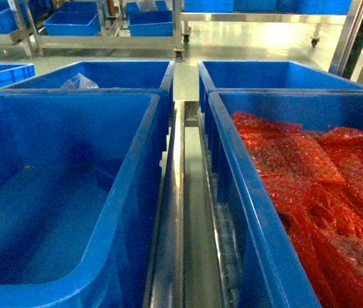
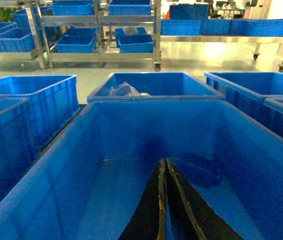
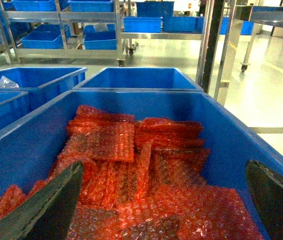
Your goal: Pick blue part to blue bin on bottom shelf
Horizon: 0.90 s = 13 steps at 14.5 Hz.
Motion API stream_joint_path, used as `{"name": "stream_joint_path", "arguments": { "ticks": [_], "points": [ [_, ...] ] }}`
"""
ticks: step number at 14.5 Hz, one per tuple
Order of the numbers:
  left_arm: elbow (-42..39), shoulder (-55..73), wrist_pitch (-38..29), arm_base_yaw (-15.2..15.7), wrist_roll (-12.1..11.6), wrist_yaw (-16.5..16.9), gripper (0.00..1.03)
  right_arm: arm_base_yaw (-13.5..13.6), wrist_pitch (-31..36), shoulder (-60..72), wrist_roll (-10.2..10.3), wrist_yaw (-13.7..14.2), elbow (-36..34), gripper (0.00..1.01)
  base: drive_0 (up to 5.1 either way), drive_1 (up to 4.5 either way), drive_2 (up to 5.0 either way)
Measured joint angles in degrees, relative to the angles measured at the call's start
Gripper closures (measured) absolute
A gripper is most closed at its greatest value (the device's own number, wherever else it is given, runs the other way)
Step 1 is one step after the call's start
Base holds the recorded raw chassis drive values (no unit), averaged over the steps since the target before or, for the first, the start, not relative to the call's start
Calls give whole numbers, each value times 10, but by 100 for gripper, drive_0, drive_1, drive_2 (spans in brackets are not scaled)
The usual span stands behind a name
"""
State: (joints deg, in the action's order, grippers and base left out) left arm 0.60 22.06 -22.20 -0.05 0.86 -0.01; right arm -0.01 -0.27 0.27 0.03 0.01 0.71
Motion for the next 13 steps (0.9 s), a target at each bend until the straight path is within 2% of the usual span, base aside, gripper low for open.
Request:
{"name": "stream_joint_path", "arguments": {
  "ticks": [2,3,10,12,13],
  "points": [
    [0,-34,35,0,0,0,101,0,0,0,0,0,0,3,0,0,0],
    [0,-76,77,0,0,0,101,0,0,0,0,0,0,3,0,0,0],
    [0,-121,122,0,0,0,101,0,0,0,0,0,0,3,0,0,0],
    [0,-214,228,0,0,-1,101,0,0,0,0,0,0,3,0,0,0],
    [3,-216,221,0,0,-2,101,0,1,0,0,0,0,3,0,0,0]
  ]
}}
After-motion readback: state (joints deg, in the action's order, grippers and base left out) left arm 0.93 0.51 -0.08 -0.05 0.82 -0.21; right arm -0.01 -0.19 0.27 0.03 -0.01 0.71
